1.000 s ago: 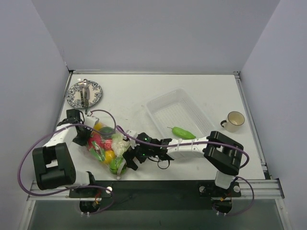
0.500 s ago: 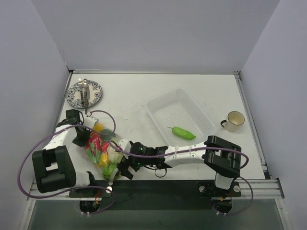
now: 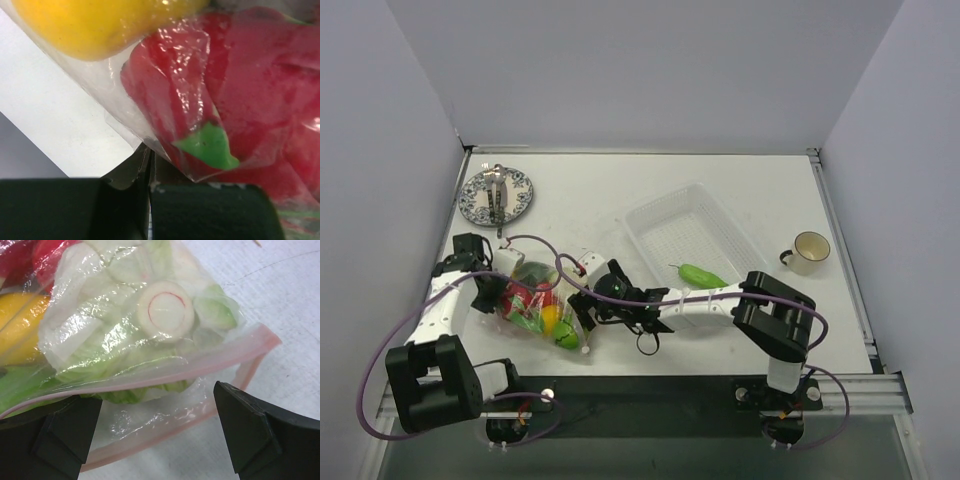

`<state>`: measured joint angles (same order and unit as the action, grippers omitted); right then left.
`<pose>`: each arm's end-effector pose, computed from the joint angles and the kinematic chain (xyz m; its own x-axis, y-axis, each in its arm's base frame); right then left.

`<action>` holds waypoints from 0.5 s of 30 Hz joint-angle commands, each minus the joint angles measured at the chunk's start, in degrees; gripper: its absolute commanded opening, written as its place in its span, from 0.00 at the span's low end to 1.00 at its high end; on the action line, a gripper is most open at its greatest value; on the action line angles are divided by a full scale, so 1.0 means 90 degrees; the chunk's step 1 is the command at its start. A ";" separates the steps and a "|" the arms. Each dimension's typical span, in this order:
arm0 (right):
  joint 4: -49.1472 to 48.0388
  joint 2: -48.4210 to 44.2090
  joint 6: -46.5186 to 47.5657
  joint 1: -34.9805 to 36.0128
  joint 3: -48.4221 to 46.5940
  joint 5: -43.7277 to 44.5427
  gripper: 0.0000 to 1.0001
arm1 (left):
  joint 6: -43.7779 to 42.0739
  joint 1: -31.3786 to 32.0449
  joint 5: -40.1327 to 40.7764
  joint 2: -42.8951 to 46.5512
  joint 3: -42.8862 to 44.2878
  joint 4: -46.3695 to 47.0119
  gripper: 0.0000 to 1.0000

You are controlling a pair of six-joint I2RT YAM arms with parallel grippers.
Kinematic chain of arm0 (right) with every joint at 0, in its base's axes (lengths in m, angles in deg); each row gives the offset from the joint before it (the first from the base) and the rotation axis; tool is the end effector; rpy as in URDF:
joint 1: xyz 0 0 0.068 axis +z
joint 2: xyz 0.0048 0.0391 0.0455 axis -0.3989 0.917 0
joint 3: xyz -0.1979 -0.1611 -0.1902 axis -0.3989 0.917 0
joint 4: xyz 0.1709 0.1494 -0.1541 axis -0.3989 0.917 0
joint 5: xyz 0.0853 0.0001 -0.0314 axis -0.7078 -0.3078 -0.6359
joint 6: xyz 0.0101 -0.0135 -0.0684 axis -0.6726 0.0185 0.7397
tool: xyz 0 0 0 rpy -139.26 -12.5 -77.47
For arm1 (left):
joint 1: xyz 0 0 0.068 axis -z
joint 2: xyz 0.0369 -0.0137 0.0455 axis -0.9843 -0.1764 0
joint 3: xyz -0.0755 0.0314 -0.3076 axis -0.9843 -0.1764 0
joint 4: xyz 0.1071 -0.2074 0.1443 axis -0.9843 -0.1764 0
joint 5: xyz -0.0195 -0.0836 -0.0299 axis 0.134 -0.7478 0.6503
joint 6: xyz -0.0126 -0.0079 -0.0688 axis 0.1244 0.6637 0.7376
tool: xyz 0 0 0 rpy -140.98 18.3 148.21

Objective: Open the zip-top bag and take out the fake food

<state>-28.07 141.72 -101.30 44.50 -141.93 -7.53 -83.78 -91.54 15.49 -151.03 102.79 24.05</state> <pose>0.1705 0.3982 0.2121 -0.3125 -0.2419 -0.9186 -0.8149 0.5652 0.1284 0.1984 0.0428 0.2076 -0.8762 0.4346 -0.2083 0.3991 0.8966 0.1920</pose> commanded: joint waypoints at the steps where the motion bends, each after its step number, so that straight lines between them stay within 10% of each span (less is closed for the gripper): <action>1: -0.0802 -0.0001 -0.0338 0.0002 -0.0427 0.0617 1.00 | -0.0152 0.0080 -0.0542 0.0161 -0.0131 -0.0648 0.00; 15: -0.0978 0.0731 -0.0123 0.0110 -0.1218 -0.0613 0.96 | 0.0209 0.0763 -0.0826 -0.0093 -0.0062 -0.0560 0.00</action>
<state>-27.50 147.14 -100.82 44.83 -148.00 -10.94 -84.35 -89.27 17.13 -151.09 103.43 24.86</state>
